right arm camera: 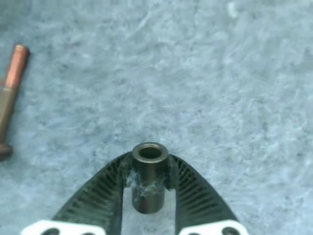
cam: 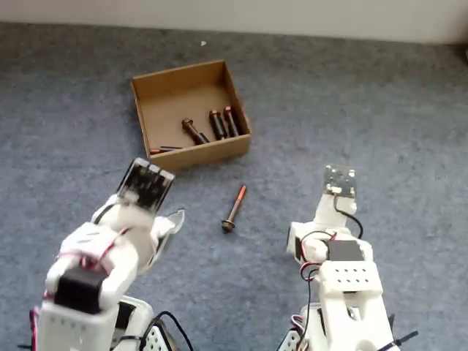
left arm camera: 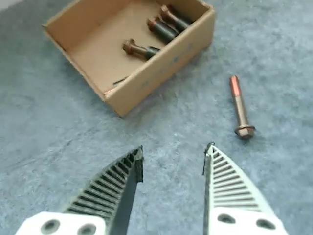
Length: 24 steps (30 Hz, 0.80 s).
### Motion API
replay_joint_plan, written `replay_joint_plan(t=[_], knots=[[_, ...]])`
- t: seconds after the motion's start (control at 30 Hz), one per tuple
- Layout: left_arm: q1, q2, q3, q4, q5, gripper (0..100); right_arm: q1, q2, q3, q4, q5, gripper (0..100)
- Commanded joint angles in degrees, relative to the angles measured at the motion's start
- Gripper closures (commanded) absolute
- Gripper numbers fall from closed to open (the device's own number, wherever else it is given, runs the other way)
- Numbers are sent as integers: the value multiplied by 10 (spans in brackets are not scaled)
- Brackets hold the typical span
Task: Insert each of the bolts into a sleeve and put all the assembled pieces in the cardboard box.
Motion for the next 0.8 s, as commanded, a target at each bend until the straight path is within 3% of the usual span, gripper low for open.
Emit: replay_joint_plan(t=[0.0,0.33,0.77], knots=[[49,170,-90,-1,-6,780,36,-16,-11,-18,-18,993],[133,474,-177,-122,27,777,63,-14,-5,-58,-18,993],[153,826,-385,-132,85,779,63,-17,10,-60,-18,993]])
